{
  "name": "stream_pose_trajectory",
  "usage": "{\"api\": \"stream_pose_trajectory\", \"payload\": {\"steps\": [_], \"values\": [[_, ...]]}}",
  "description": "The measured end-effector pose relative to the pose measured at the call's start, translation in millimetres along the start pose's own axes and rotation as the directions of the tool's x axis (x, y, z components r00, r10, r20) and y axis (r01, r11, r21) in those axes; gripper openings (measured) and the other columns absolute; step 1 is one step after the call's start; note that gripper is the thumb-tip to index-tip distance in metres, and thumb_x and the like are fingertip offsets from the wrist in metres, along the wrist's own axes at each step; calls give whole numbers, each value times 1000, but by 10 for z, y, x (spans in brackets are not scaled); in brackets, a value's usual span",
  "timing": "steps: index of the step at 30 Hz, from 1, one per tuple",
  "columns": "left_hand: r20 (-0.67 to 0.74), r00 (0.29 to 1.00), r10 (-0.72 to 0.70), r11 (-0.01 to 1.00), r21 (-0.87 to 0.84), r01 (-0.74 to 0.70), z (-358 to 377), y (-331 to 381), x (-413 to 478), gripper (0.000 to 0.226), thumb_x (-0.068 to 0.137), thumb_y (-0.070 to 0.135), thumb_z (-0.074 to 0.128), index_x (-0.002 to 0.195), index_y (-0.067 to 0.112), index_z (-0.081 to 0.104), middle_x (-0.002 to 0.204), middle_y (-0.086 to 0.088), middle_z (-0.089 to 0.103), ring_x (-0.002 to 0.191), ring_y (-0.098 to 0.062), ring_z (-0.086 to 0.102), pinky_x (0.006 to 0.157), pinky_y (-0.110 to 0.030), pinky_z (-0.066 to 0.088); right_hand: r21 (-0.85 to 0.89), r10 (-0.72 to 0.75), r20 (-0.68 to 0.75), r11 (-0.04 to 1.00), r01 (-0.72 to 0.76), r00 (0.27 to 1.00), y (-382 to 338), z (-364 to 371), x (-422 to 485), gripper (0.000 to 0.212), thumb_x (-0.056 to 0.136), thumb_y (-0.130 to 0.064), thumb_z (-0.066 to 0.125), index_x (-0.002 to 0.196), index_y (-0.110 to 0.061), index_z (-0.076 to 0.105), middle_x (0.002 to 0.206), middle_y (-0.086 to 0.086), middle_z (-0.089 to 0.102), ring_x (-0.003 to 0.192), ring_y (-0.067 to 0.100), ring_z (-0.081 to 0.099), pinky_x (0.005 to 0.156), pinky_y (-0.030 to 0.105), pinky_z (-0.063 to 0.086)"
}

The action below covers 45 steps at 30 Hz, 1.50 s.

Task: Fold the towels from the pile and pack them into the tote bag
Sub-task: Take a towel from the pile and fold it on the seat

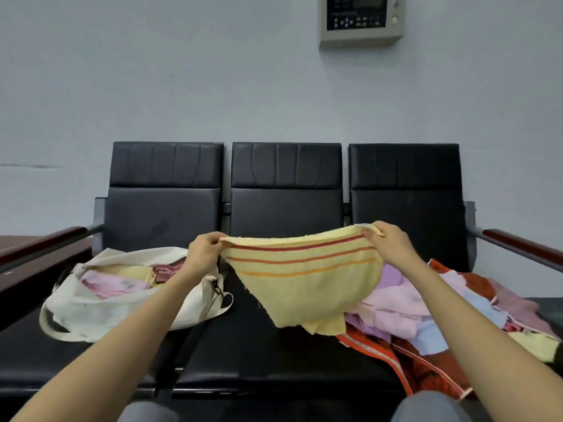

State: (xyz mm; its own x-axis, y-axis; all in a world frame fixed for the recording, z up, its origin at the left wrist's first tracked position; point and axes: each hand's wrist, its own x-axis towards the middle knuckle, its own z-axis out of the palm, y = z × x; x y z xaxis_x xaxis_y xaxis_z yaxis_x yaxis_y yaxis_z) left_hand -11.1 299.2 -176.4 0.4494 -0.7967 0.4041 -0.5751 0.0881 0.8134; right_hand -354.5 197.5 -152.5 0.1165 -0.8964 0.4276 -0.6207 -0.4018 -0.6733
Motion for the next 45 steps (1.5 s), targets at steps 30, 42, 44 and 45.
{"api": "stream_pose_trajectory", "payload": {"steps": [30,42,44,45], "values": [[-296,954,55,775,-589,-227,246,213,1714,28,101,38,41,82,18,45,82,1,45,80,-11,44,78,-23,43,765,-6,-248,612,199,969,-467,614,1526,15,99,-17,48,96,-23,63,95,-4,60,93,9,55,88,26,45],[-151,985,80,930,-345,-128,133,-671,196,31,99,30,50,80,7,57,73,-1,53,71,-13,48,66,-32,39,468,-45,-200,873,136,979,371,724,253,39,97,-22,54,63,-3,49,50,-8,35,49,5,32,50,23,26],[-114,992,54,952,-295,-85,182,-829,-13,33,99,28,49,78,3,53,71,-2,48,70,-13,44,64,-31,34,455,-11,-128,888,68,992,507,780,72,42,96,-21,55,58,-7,44,47,-9,35,46,5,34,48,19,28],[-87,996,24,960,-277,-47,222,-913,-79,33,99,28,49,78,3,53,71,-1,49,70,-14,44,65,-32,34,434,4,-75,901,28,997,586,819,3,41,95,-22,55,58,-9,45,46,-11,36,47,4,36,49,19,30]]}}
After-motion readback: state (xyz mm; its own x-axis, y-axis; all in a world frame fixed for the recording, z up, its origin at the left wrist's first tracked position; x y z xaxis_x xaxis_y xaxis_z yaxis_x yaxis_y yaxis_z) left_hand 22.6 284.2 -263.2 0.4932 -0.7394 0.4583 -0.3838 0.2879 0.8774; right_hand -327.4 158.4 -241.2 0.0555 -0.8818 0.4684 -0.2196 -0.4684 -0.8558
